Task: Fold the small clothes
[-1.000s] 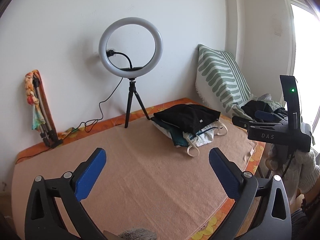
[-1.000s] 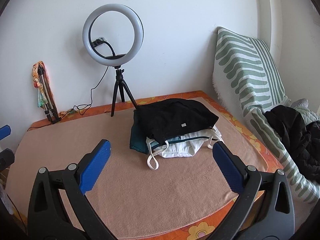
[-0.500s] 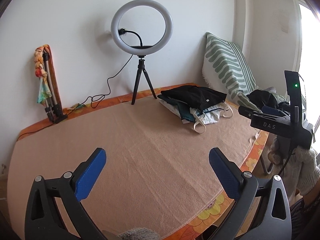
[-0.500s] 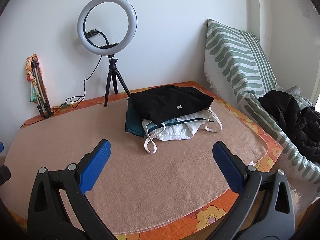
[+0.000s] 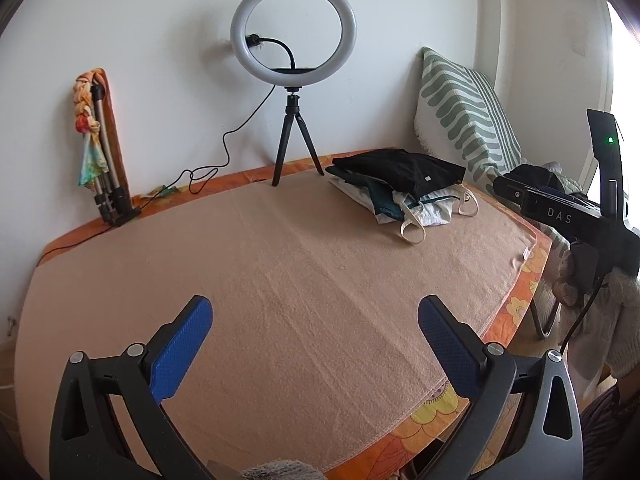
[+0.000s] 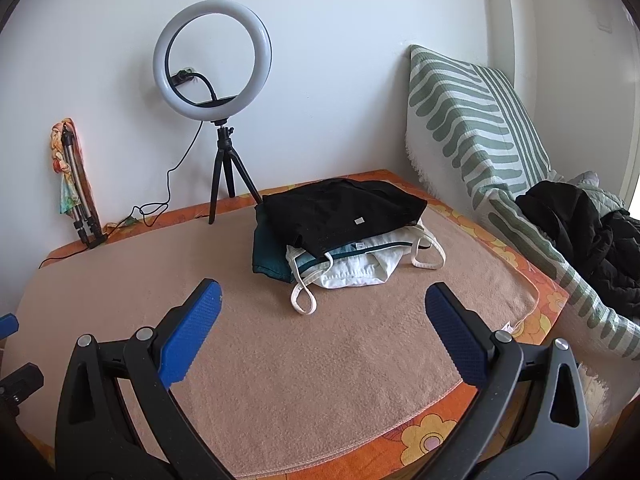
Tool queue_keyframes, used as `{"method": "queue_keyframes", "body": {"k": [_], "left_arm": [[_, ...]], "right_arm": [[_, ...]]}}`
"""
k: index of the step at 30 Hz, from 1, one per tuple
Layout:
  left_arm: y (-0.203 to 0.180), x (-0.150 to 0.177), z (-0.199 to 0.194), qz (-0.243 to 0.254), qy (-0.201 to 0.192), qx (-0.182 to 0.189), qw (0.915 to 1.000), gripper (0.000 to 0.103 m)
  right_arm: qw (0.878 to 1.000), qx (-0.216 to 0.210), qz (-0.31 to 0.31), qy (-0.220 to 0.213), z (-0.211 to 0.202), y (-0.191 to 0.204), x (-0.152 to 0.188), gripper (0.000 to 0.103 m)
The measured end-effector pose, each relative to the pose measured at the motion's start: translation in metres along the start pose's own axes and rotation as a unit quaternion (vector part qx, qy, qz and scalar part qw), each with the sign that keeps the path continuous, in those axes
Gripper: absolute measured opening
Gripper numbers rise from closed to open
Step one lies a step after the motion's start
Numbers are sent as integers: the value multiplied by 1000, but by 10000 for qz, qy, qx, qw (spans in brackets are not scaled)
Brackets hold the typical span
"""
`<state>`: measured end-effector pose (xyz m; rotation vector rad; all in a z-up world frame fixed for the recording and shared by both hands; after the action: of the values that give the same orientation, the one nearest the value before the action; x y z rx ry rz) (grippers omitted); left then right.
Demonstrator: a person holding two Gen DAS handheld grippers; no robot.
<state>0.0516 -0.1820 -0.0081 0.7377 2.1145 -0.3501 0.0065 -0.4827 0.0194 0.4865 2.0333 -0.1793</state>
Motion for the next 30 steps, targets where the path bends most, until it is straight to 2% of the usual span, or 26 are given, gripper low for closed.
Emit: {"method": "queue_keyframes", "body": {"k": [12,30], "left_arm": [[3,9,10,48,146,-78,9999,102],[0,9,6,163,65,-101,9998,102]], "right_arm": [[9999,-87,26,-76,-6,5,-3,103],[9999,-121,-3,-85,-3,7,-4,103]]}}
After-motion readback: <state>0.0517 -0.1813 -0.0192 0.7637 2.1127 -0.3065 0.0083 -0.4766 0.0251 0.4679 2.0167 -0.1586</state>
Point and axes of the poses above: each gripper's, at about its wrist camera, not at the fingertips, and z roughly the way its jaws point, y to its left, x to its underside, the point moved 3 cm from there along z, roughly the way its jaws point, and after that the axes turned 4 degrees about z, right-handed, at the moved point
